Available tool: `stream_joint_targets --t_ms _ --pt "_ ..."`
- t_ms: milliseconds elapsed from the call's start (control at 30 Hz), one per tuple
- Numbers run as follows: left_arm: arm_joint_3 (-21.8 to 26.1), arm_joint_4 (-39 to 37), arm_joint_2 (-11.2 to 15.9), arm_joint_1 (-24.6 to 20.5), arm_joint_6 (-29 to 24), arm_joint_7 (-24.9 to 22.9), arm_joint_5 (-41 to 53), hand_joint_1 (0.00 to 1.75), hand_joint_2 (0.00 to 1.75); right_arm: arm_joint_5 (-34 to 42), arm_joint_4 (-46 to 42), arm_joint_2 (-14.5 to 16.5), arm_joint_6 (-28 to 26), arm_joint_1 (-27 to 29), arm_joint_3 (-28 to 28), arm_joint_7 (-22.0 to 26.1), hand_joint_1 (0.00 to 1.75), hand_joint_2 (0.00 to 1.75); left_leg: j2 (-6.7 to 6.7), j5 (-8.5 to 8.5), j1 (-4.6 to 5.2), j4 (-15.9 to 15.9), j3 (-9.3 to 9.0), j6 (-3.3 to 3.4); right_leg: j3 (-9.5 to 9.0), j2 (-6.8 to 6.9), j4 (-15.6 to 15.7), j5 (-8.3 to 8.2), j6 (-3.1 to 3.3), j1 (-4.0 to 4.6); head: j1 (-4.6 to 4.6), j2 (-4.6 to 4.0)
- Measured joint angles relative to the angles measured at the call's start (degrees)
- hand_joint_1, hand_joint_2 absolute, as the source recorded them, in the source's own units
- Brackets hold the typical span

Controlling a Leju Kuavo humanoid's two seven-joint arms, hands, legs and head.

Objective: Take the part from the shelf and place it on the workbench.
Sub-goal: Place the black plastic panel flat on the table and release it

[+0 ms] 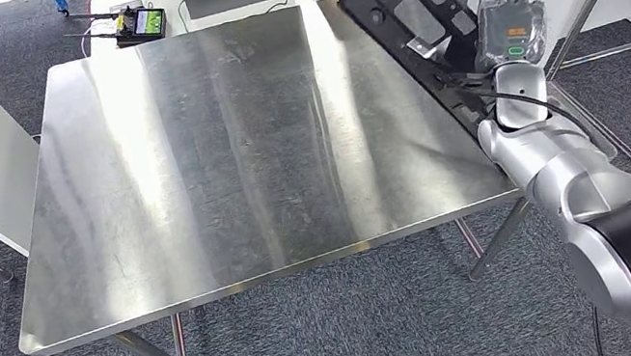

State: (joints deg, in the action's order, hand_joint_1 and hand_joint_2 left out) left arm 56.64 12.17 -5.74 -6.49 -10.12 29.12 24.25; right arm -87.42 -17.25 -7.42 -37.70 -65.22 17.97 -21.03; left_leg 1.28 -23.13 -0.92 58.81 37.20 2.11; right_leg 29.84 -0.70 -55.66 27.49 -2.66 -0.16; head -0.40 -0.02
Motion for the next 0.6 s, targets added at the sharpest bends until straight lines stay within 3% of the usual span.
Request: stream_joint_targets --t_ms 233,433,600 --pt "-0.01 0.0 0.08 -0.19 -0.27 0.01 0.39 0.0 1.75 -0.61 0.68 1.58 2.94 3.06 -0.03 -0.61 1.75 1.75 -0.01 -0.03 -0.03 -0.01 0.0 -0.03 0.01 0.0 0.0 0.02 0.01 0.01 0.01 0.0" --pt "-0.01 0.0 0.35 -0.24 -0.6 0.03 1.35 0.0 1.75 3.81 1.14 5.0 5.75 8.69 -2.09 2.4 1.75 1.75 -0.02 -0.03 -0.06 -0.01 0.0 -0.04 0.06 0.0 0.0 0.02 0.02 0.01 0.01 0.0" --pt "-0.01 0.0 0.45 -0.25 -0.76 0.03 2.27 0.0 1.75 5.01 1.23 6.68 6.19 9.79 -4.22 2.76 1.75 1.75 -0.03 -0.14 -0.15 -0.02 -0.12 -0.15 0.42 0.0 0.0 0.16 0.21 0.01 0.02 0.0"
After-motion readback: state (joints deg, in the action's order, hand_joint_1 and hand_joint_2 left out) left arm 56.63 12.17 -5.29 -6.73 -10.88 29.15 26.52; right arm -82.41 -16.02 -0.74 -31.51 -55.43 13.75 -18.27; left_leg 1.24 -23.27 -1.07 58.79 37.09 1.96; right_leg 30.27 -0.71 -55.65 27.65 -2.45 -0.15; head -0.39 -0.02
